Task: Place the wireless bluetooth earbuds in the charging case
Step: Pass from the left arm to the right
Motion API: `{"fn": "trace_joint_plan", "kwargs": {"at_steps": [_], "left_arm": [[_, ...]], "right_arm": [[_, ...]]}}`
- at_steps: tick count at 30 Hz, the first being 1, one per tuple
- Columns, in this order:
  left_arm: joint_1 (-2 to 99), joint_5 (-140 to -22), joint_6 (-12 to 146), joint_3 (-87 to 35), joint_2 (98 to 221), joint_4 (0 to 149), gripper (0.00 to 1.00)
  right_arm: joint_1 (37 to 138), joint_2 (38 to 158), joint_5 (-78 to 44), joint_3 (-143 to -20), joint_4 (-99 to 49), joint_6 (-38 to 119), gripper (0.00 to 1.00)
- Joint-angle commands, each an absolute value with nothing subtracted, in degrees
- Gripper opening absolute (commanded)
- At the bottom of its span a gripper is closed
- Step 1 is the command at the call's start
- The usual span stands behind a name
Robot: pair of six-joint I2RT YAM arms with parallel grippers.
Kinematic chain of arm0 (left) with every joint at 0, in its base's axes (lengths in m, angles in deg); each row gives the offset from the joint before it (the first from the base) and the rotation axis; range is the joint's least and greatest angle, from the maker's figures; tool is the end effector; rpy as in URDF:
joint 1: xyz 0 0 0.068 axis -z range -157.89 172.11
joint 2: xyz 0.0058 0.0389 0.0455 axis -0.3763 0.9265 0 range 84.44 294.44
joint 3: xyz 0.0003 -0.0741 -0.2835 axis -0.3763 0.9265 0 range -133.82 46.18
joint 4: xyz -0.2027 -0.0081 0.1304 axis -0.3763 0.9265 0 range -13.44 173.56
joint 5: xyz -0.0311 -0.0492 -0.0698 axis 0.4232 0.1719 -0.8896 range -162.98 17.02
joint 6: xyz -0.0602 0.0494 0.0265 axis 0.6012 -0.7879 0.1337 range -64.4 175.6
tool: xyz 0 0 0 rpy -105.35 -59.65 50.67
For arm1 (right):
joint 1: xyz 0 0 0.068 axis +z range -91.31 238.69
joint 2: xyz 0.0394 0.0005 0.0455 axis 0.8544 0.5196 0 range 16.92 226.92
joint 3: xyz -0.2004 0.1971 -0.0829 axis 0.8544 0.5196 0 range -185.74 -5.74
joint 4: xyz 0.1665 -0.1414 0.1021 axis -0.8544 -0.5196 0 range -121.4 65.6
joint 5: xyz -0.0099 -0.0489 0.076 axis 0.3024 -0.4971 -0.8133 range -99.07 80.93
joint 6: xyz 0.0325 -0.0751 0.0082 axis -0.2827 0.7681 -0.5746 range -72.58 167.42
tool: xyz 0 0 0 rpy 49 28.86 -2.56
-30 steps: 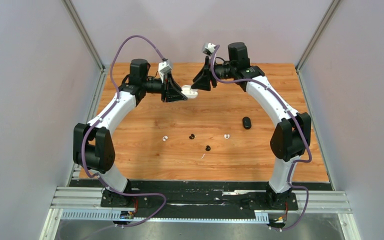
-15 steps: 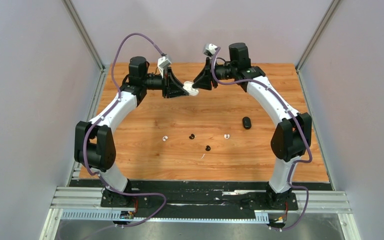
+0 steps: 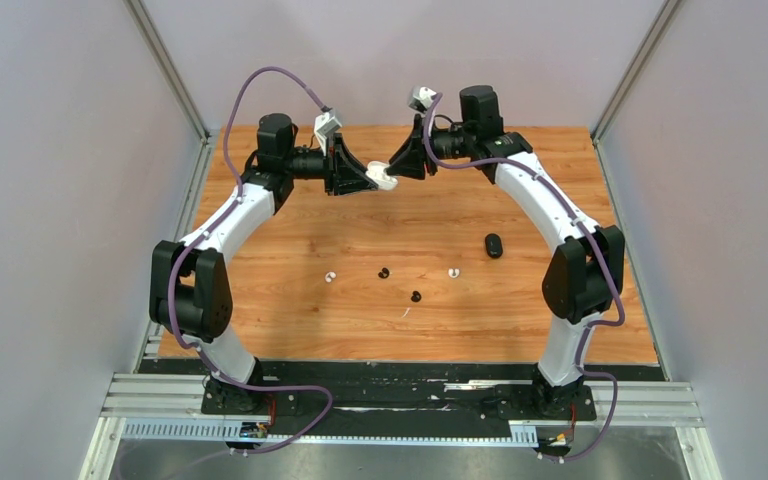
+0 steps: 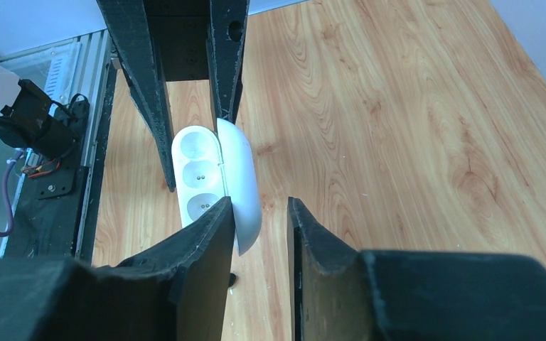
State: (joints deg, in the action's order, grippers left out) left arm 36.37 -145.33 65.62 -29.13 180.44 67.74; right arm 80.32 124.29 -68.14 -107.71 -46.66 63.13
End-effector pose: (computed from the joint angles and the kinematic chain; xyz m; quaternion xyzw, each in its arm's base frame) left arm 0.3451 -0.1581 0.3543 0.3949 0.6125 -0.5551 0.4009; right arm 0.3781 0.2160 0.3726 -0.4799 0.6236 0.4445 0.4280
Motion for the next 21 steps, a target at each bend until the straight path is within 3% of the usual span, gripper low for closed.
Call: {"fn": "trace_joint_plan", "kwargs": {"at_steps": [1,10,16,21], "left_arm": [[36.3,-146.7,65.2,-28.9,179.1,65.7,0.0],[36.2,-146.4,65.3,-29.3,179.4,65.5,0.0],[36.2,-146.1,65.4,-29.1,179.4,65.4,0.0],[36.1,-146.1,65.4,-29.1,179.4,65.3,0.0]], "right_arm": [[79.4,122.0,-68.8,-106.9,-46.4,62.2,0.33],[79.3,121.4,-69.5,-105.8,-46.5,62.2,0.29],[79.3,121.0,-69.5,-105.1,-46.5,61.8,0.36],[79.3,121.0,-69.9,-105.1,-46.5,61.7,0.26]]}}
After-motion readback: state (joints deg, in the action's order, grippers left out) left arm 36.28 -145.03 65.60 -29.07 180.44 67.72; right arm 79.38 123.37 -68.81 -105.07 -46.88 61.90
